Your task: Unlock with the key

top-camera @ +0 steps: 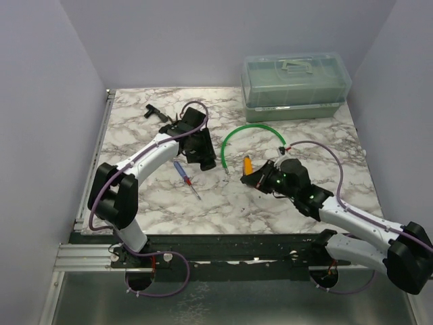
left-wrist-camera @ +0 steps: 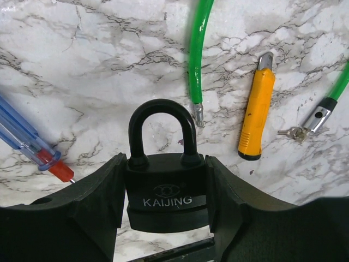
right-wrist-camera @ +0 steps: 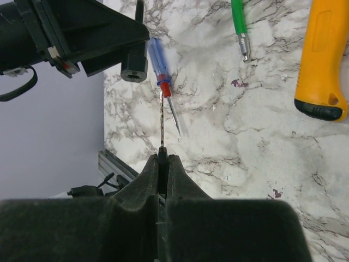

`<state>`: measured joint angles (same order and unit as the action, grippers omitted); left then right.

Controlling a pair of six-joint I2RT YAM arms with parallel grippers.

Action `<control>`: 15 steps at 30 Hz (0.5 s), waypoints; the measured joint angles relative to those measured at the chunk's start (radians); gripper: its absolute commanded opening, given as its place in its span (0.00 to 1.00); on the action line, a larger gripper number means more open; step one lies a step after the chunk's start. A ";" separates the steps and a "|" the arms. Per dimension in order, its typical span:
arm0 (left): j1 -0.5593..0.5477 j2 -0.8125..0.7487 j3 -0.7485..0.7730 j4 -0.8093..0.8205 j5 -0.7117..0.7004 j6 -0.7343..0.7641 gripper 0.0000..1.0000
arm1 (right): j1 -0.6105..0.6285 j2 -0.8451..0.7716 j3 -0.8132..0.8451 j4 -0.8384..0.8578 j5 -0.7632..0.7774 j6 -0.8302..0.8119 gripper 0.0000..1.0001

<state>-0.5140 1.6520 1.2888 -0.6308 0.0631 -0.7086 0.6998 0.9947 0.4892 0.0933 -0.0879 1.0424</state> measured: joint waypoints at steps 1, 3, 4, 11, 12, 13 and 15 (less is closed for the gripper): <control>0.009 0.006 0.000 0.000 0.019 -0.013 0.00 | 0.004 0.019 0.000 0.019 -0.003 0.000 0.00; 0.030 0.011 0.000 -0.001 0.049 -0.042 0.00 | 0.018 0.065 0.006 0.052 -0.008 0.000 0.00; 0.043 0.011 0.000 -0.001 0.062 -0.056 0.00 | 0.027 0.092 0.013 0.066 -0.011 0.000 0.00; 0.075 0.011 0.000 0.000 0.090 -0.105 0.00 | 0.073 0.248 0.103 0.151 -0.037 -0.014 0.00; 0.075 0.011 -0.001 0.000 0.092 -0.110 0.00 | 0.074 0.267 0.119 0.162 -0.041 -0.018 0.00; 0.075 0.011 -0.002 0.000 0.095 -0.114 0.00 | 0.077 0.284 0.134 0.175 -0.045 -0.021 0.00; 0.075 0.011 -0.002 0.000 0.100 -0.120 0.00 | 0.081 0.316 0.161 0.195 -0.056 -0.023 0.00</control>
<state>-0.4389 1.6634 1.2865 -0.6304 0.1635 -0.8288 0.7807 1.3109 0.6506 0.2886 -0.1440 1.0191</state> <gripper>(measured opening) 0.572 0.033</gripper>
